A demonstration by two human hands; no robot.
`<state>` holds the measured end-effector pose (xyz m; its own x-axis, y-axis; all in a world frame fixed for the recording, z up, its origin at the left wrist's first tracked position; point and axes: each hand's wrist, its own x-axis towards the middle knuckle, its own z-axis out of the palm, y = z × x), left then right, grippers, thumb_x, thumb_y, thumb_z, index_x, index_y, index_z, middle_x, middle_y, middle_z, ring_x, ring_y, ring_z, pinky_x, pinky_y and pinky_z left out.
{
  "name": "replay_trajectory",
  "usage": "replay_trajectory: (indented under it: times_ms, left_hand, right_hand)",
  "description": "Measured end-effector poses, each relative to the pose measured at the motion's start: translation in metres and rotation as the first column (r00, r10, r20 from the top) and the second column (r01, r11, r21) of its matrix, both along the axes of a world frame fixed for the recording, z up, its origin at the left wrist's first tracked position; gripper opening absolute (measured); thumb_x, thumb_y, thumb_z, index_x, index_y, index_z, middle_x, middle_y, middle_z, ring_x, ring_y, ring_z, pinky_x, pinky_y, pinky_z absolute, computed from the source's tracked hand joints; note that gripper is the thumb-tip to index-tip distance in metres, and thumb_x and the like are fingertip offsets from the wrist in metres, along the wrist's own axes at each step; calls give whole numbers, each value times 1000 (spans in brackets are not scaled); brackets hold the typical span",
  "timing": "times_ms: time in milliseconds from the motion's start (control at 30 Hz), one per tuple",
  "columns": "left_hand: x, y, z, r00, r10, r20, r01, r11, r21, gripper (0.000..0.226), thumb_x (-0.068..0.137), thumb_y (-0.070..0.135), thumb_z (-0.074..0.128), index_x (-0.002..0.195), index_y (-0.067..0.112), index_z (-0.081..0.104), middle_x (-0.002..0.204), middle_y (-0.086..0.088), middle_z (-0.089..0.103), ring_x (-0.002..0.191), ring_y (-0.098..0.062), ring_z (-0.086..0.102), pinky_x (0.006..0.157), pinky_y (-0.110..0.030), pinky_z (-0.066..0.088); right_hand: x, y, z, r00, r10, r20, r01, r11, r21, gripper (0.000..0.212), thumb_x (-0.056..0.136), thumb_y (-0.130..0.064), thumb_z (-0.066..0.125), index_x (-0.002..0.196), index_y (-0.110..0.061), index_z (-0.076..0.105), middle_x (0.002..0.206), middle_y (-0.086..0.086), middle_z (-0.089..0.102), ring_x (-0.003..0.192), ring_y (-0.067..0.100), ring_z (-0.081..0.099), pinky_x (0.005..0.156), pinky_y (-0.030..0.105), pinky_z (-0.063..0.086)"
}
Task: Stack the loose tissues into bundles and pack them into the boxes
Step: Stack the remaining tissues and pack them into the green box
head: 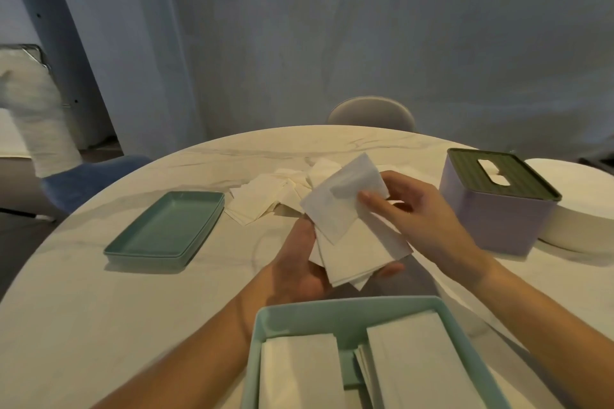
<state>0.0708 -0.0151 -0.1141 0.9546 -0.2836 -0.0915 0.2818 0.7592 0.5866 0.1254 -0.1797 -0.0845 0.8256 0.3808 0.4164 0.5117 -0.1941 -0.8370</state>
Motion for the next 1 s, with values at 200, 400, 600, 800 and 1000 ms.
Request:
replay_trajectory:
  times_ms: [200,400,600,800,1000]
  left_hand:
    - [-6,1,8,1000,-15,-25,17,997,82,54,92,52,58,121,8,66,101,-23,73,82,-41,72,74,-55,61]
    - [-1,5,2,998,65,10,-65,991,115,72,100,68,41,142,12,56,118,-20,67,104,-39,66,88,-50,57]
    - [1,6,6,995,97,-20,-88,957,276,70,92,73,44,136,21,57,126,-17,71,122,-36,63,103,-50,52]
    - [4,6,0,998,38,-56,-25,977,210,76,89,70,56,144,17,51,138,-20,63,131,-39,58,109,-51,49]
    - [8,19,-8,999,44,-9,-42,978,204,71,93,76,38,135,23,57,124,-20,69,107,-40,65,106,-61,41]
  right_hand:
    - [5,-13,20,999,12,-39,-1,967,255,18,95,-28,66,107,-19,75,97,1,75,87,14,64,81,27,53]
    - [-6,-17,27,963,176,-202,-153,980,125,15,89,-26,73,100,-16,77,81,-4,71,71,9,62,66,16,46]
    - [-9,0,-2,970,-245,6,235,922,-309,36,81,-52,77,103,-28,61,94,-13,65,79,11,66,68,20,52]
    - [-5,-1,-8,977,-200,-73,180,959,-220,41,76,-46,83,104,-30,57,94,-8,67,73,-1,68,58,12,53]
    - [1,-12,5,985,-171,13,170,966,-195,33,84,-41,76,110,-24,67,100,-10,69,88,12,67,73,18,56]
